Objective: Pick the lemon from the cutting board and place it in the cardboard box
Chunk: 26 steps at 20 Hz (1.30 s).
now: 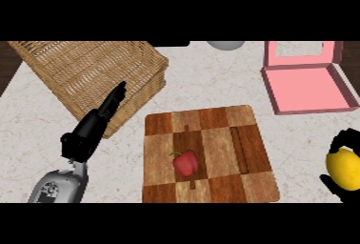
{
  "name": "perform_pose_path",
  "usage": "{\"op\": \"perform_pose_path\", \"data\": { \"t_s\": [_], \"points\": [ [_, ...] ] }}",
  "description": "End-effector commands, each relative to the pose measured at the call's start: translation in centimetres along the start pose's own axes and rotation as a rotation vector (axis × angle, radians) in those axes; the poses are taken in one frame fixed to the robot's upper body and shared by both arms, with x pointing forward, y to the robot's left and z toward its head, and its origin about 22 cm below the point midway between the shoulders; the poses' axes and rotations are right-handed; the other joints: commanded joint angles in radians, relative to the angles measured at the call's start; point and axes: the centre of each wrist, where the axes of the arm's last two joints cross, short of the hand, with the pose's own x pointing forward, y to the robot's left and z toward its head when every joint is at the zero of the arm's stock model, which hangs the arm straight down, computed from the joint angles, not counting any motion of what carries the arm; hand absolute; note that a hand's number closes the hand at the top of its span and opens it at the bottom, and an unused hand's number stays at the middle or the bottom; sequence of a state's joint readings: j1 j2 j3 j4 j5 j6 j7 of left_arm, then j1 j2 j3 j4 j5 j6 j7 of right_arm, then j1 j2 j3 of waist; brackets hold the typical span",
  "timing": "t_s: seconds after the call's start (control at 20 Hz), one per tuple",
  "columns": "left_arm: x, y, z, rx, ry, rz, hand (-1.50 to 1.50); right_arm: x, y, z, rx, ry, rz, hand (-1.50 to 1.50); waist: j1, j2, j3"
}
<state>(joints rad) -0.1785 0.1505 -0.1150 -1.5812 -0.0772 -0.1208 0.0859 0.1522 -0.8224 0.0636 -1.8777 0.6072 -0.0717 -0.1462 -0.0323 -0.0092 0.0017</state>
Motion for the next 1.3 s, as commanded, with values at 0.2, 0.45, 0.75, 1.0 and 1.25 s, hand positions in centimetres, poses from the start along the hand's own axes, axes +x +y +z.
{"op": "perform_pose_path", "data": {
  "t_s": [0.2,0.45,0.75,1.0,1.25],
  "points": [
    [-1.2,-0.4,-0.3,0.014,0.040,0.015,0.00,0.4,-7.3,3.5,-0.185,-0.062,-0.152,1.50,-0.013,0.002,-0.002],
    [-2.2,0.9,0.4,-0.003,0.017,0.000,0.00,0.8,-11.3,3.7,-0.233,0.059,-0.226,1.50,0.017,0.007,-0.003],
    [-1.0,-0.8,-0.3,-0.024,0.017,-0.001,0.00,-1.2,-13.8,2.7,-0.292,0.164,-0.213,1.50,0.035,0.009,-0.002],
    [-0.7,-1.0,-1.2,-0.042,0.010,0.022,0.00,-1.9,-15.8,0.4,-0.305,0.193,-0.212,1.50,0.037,0.010,-0.002],
    [0.7,-2.4,-0.7,-0.030,0.024,-0.005,0.00,-4.4,-15.4,-1.9,-0.274,0.204,-0.245,1.50,0.040,0.010,-0.002]
  ]
}}
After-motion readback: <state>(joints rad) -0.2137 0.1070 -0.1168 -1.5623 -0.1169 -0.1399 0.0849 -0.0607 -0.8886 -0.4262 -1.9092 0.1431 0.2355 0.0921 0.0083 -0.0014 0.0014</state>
